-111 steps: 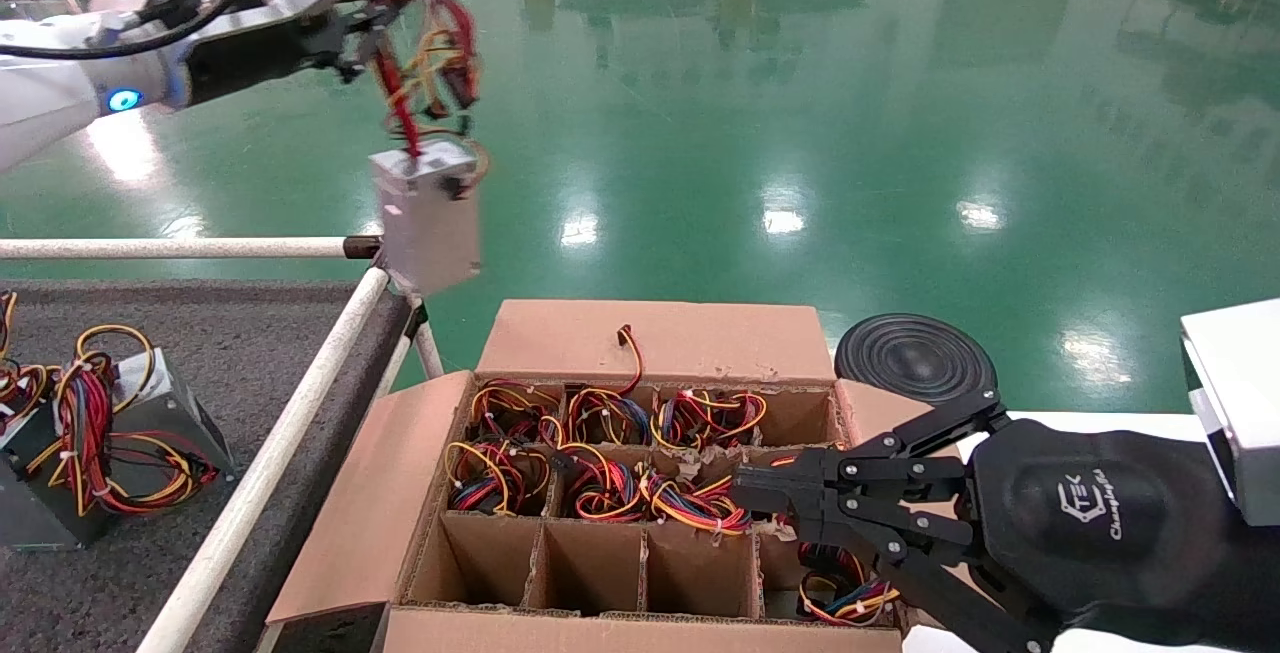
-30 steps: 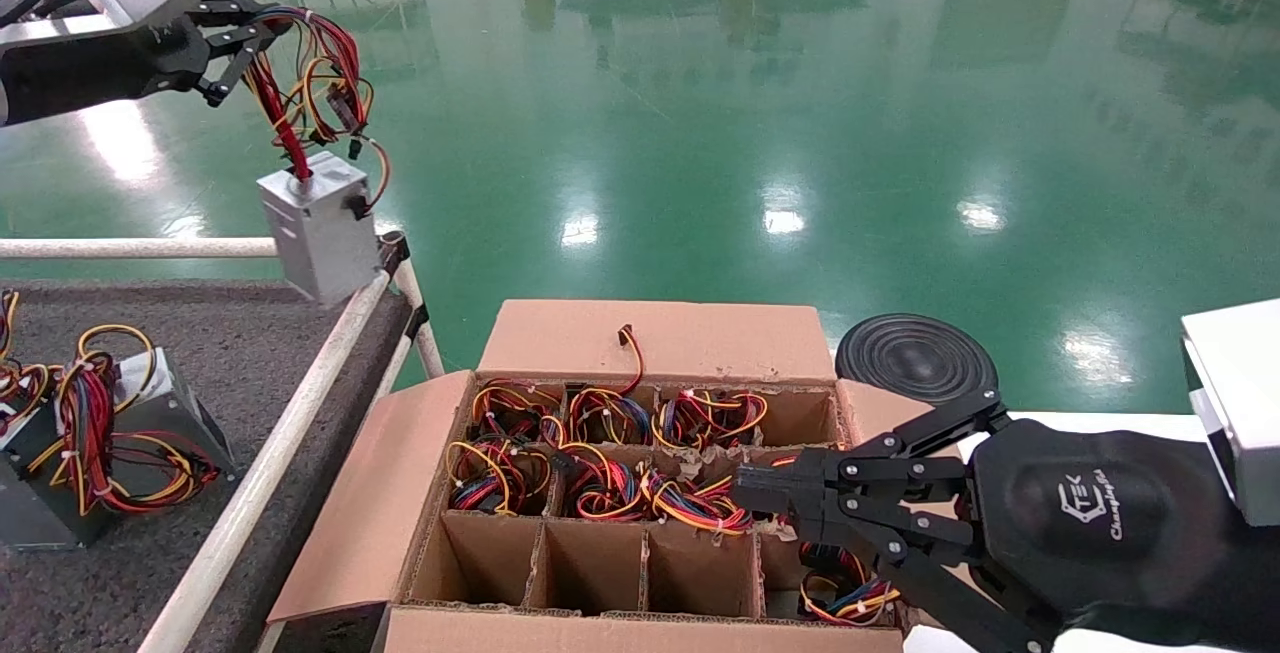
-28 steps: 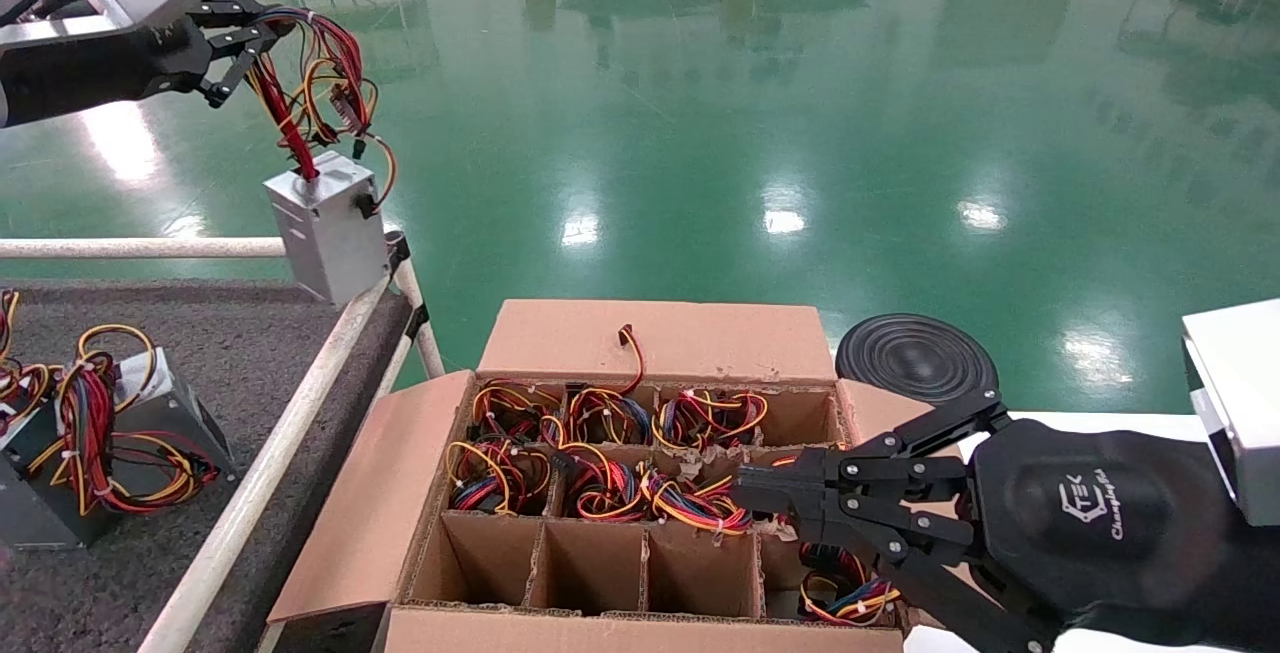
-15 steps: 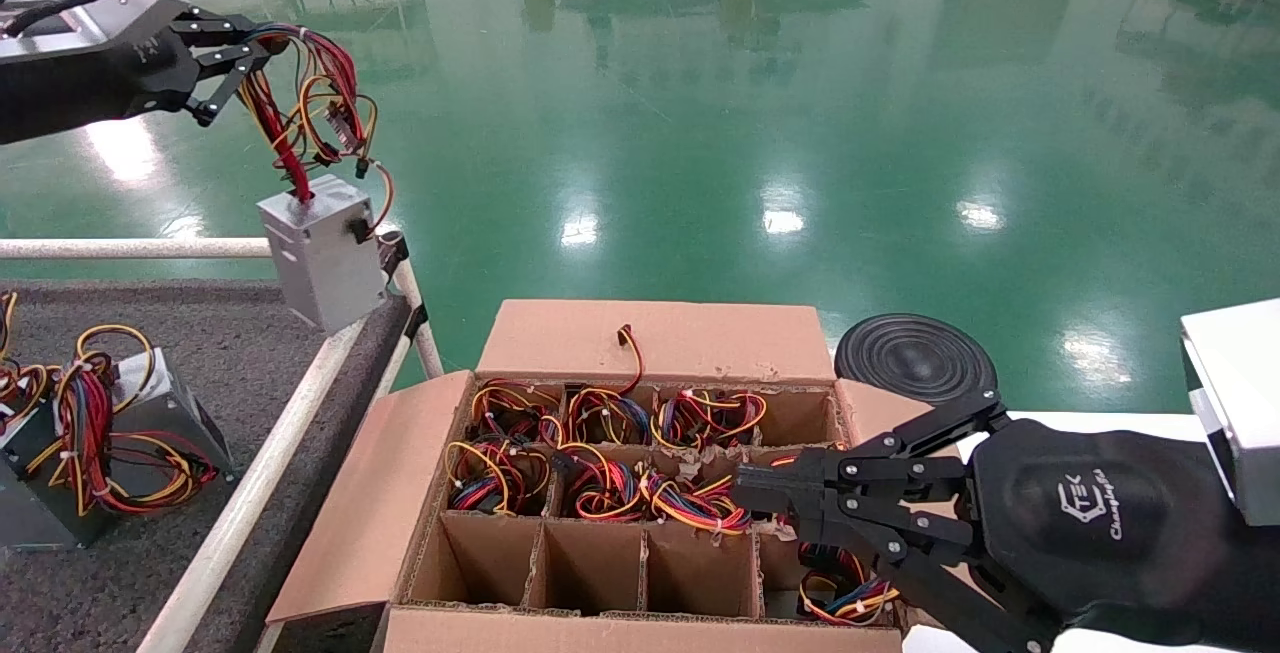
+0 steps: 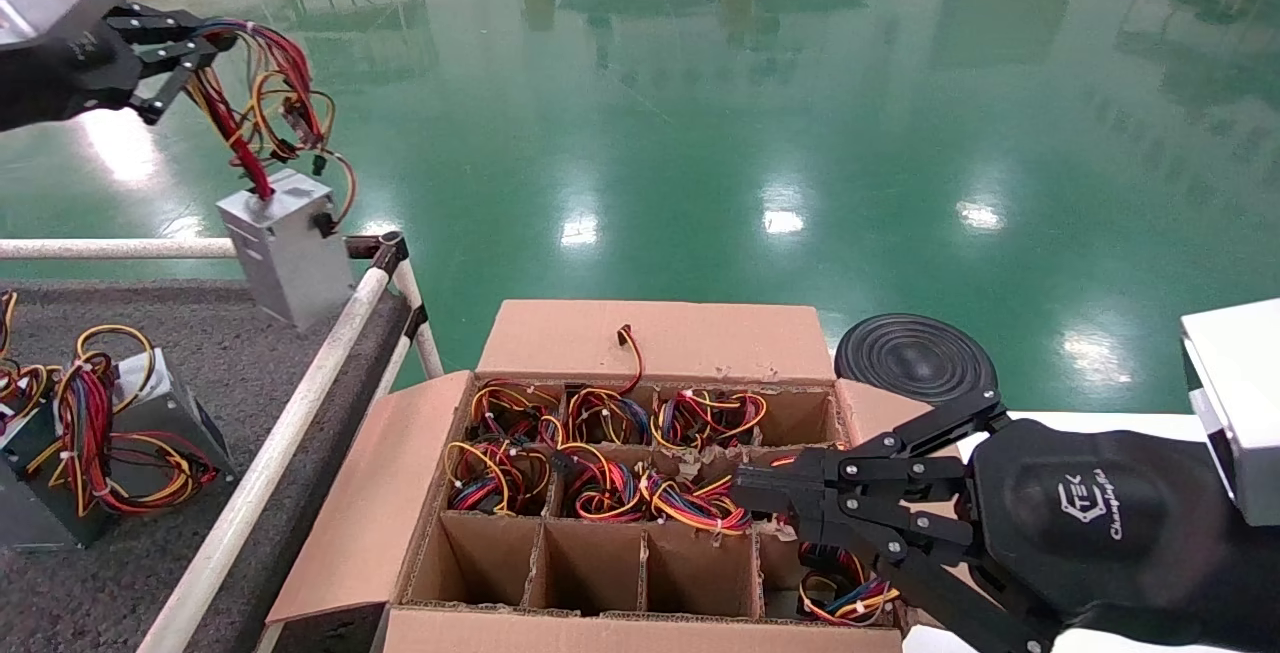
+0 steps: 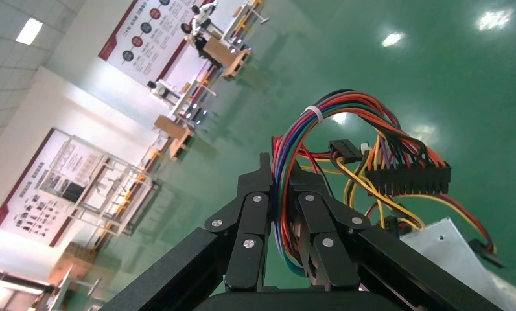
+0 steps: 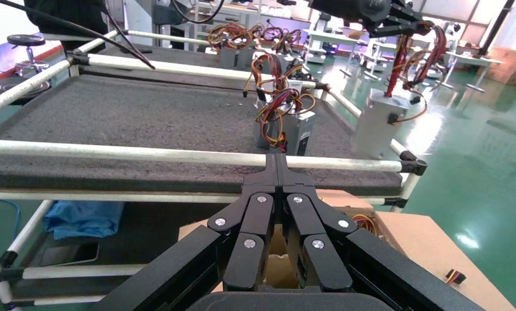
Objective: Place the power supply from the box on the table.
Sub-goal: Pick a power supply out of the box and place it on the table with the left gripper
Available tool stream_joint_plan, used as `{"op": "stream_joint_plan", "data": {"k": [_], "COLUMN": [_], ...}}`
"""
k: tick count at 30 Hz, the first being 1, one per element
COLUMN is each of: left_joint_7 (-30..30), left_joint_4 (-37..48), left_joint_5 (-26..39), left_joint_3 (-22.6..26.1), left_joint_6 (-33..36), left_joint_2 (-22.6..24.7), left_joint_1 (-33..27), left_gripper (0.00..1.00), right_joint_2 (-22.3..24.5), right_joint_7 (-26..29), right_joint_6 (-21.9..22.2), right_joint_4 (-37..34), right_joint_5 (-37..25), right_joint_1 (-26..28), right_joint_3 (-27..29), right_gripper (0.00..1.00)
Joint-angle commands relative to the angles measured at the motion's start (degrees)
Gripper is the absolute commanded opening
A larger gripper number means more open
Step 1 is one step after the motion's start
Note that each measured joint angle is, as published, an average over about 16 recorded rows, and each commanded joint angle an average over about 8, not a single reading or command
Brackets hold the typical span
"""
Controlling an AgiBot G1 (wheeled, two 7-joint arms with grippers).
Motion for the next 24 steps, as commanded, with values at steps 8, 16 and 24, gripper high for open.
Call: {"op": "stream_joint_plan", "data": {"k": [8, 16, 24], "left_joint_7": [0.55, 0.81, 0.25], "left_joint_4": [0.78, 1.33, 1.59], "left_joint_5": [0.50, 0.95, 0.74], "left_joint_3": [0.16, 0.43, 0.48], "left_joint_6": [-1.02, -1.93, -1.98], "left_joint_2": [-1.64, -2.14, -2.31], "left_joint_1": [-0.45, -0.45, 0.71], "left_gripper": [0.00, 0.00, 0.00], "right_joint_2": [0.00, 0.00, 0.00], "right_joint_7": [0.00, 0.00, 0.00], "right_joint_6": [0.00, 0.00, 0.00], "right_joint_4": [0.00, 0.00, 0.00], "right_joint_5": [0.00, 0.00, 0.00], "right_joint_1": [0.00, 0.00, 0.00], "right_joint_3": [0.00, 0.00, 0.00], "right_gripper": [0.00, 0.00, 0.00]}}
